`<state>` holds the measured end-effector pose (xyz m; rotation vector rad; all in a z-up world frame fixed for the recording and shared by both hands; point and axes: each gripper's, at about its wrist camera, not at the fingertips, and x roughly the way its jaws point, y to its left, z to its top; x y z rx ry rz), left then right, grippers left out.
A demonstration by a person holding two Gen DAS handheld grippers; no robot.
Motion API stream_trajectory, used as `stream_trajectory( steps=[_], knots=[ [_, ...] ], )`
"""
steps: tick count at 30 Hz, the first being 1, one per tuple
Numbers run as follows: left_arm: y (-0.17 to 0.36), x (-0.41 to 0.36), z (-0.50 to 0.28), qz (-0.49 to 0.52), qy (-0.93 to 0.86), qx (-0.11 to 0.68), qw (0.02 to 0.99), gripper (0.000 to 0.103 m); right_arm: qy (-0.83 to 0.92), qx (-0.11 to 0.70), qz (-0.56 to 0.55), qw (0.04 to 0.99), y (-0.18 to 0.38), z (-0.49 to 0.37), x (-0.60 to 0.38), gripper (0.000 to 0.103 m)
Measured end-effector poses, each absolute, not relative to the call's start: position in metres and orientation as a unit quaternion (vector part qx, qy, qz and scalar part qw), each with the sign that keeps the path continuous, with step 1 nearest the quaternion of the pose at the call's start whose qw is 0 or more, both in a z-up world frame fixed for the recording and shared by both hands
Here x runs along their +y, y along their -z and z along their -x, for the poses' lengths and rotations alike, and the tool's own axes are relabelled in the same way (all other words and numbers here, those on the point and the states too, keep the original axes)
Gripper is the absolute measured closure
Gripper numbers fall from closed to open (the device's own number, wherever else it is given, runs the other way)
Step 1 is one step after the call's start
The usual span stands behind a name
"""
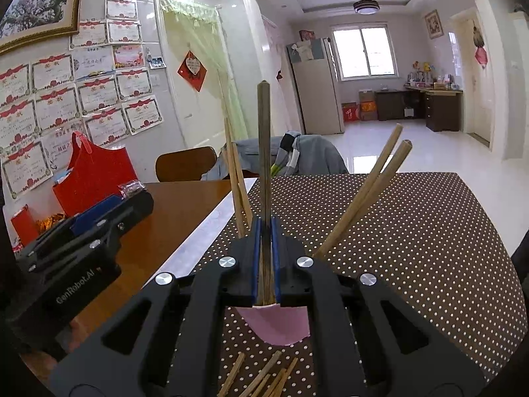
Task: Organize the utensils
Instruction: 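Open the right tool and the left tool to drop chopsticks into the cup, then lower both open tools back toward the chopstick pile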
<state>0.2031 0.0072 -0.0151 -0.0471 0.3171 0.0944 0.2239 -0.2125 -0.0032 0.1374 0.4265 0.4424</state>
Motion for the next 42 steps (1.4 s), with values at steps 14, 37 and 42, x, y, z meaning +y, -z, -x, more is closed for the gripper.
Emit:
stream_trajectory(
  steps=[14,37,42],
  knots=[
    [0.007,0.010,-0.172,0.013,-0.041,0.161,0.986,0.045,-0.201,0.187,-0.072,0.959,-0.013,-0.188,-0.222,0.056],
    [0.048,0.000,-0.135,-0.005,0.042,0.287,0.957,0.036,-0.173,0.274,-0.086,0.942,0.027,-0.125,-0.258,0.045],
    [0.101,-0.004,-0.148,-0.011,0.078,0.407,0.910,0.036,-0.164,0.333,-0.076,0.925,0.065,-0.123,-0.261,0.044]
  ],
)
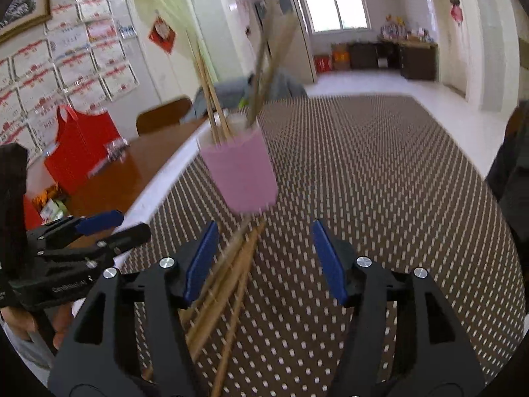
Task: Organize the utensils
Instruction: 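Lower both open tools back toward the chopstick pile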
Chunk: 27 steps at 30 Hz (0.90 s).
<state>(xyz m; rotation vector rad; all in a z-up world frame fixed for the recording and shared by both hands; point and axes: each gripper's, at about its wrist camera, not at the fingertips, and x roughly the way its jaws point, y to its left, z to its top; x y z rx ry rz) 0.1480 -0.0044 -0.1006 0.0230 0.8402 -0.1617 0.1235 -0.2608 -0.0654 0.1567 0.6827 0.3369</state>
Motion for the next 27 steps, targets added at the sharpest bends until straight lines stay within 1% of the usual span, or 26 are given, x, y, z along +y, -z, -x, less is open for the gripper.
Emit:
stream_trajectory(
  steps=[5,9,12,20,23,27],
  knots=[
    [0.134,-0.006,-0.152,0.009,0.090,0.458,0.884,0.036,-0.163,0.379,-0.073,0.908,0.097,-0.124,-0.262,0.043],
    [0.148,-0.005,-0.159,0.044,0.107,0.488,0.865,0.036,-0.168,0.397,-0.066,0.900,0.110,-0.124,-0.258,0.043],
    [0.154,-0.005,-0.164,0.056,0.102,0.497,0.860,0.036,-0.170,0.403,-0.057,0.897,0.113,-0.125,-0.253,0.043],
    [0.161,0.000,-0.175,0.017,0.051,0.503,0.863,0.037,-0.175,0.419,-0.041,0.890,0.121,-0.128,-0.246,0.044],
    [0.162,-0.002,-0.176,-0.035,0.018,0.501,0.865,0.037,-0.178,0.434,-0.025,0.883,0.125,-0.131,-0.238,0.044],
    [0.161,0.004,-0.177,-0.027,0.022,0.508,0.861,0.037,-0.168,0.440,0.017,0.882,0.127,-0.132,-0.226,0.044]
  ],
)
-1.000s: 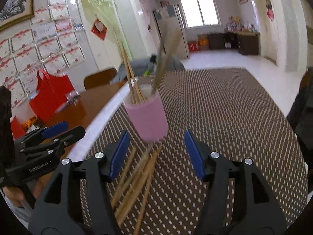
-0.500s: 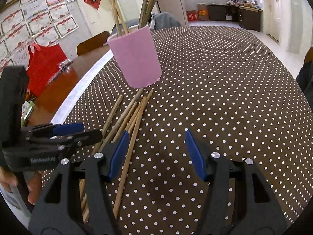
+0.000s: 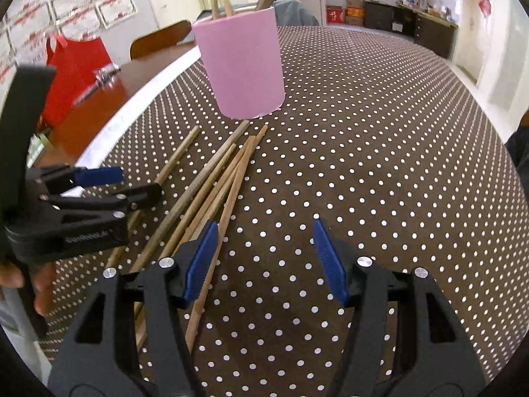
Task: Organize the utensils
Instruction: 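Lower both open tools back toward the chopstick pile, then grasp a chopstick with the right tool while the left tool grasps another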
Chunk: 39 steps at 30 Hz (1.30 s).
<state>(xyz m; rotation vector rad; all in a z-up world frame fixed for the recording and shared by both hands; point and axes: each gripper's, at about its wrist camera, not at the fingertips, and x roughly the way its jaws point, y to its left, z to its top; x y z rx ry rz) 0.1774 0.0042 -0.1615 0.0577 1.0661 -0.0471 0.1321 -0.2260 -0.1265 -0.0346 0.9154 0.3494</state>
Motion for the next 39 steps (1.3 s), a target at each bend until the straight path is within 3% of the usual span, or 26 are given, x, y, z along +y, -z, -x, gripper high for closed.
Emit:
stream_trajectory(
  steps=[3,6,9,10,11,14,15,30,39],
  knots=[
    [0.161,0.004,-0.181,-0.030,0.025,0.511,0.859,0.037,-0.162,0.450,0.039,0.877,0.126,-0.135,-0.218,0.043],
    [0.160,0.003,-0.185,-0.030,0.030,0.512,0.858,0.044,-0.156,0.460,0.061,0.872,0.127,-0.138,-0.210,0.041],
    [0.159,-0.002,-0.188,-0.034,0.034,0.512,0.858,0.063,-0.149,0.467,0.093,0.866,0.127,-0.141,-0.201,0.043],
    [0.158,-0.002,-0.189,-0.034,0.035,0.512,0.858,0.080,-0.151,0.470,0.093,0.865,0.127,-0.143,-0.201,0.051],
    [0.157,-0.001,-0.189,-0.031,0.033,0.514,0.857,0.095,-0.153,0.470,0.097,0.864,0.126,-0.145,-0.202,0.069],
    [0.158,0.006,-0.190,-0.015,0.039,0.516,0.856,0.097,-0.165,0.481,0.089,0.857,0.124,-0.152,-0.211,0.088],
    [0.158,0.007,-0.191,-0.011,0.040,0.517,0.855,0.097,-0.167,0.483,0.089,0.855,0.124,-0.153,-0.213,0.090],
    [0.123,0.025,-0.180,0.067,0.069,0.448,0.889,0.098,-0.211,0.475,-0.008,0.854,0.118,-0.138,-0.264,0.097],
    [0.097,0.018,-0.171,0.058,0.068,0.408,0.909,0.097,-0.213,0.496,0.026,0.841,0.118,-0.138,-0.264,0.097]
  ],
)
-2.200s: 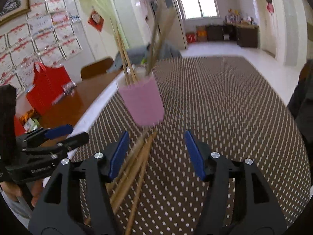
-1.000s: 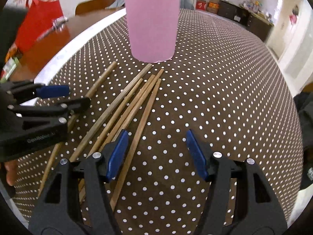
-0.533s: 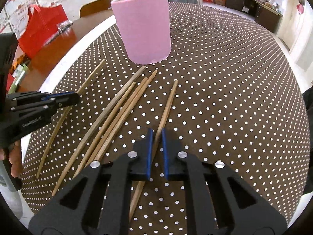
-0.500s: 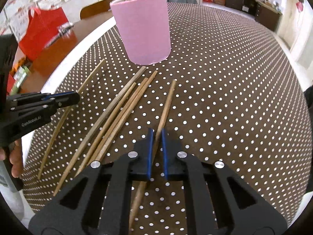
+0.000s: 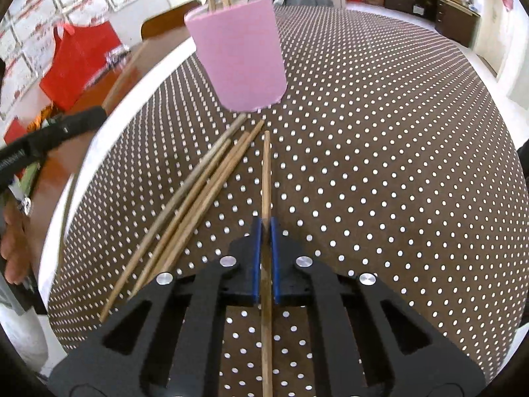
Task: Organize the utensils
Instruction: 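Grasp a chopstick with the right tool while the left tool grasps another, then lift both held chopsticks upright and bring them above the pink cup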
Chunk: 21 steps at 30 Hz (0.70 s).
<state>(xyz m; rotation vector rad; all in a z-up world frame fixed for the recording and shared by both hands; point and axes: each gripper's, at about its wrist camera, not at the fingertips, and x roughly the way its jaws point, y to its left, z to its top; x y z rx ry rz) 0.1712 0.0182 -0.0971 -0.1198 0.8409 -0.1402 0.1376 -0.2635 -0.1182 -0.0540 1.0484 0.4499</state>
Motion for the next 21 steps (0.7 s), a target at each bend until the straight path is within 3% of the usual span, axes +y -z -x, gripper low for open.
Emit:
stream_trajectory(
  steps=[15,21],
  knots=[
    [0.110,0.023,-0.173,0.058,0.064,0.427,0.900,0.097,-0.163,0.542,0.203,0.799,0.117,-0.169,-0.186,0.096],
    [0.116,0.024,-0.176,0.063,0.068,0.436,0.895,0.097,-0.170,0.551,0.187,0.795,0.119,-0.178,-0.183,0.096]
  ],
)
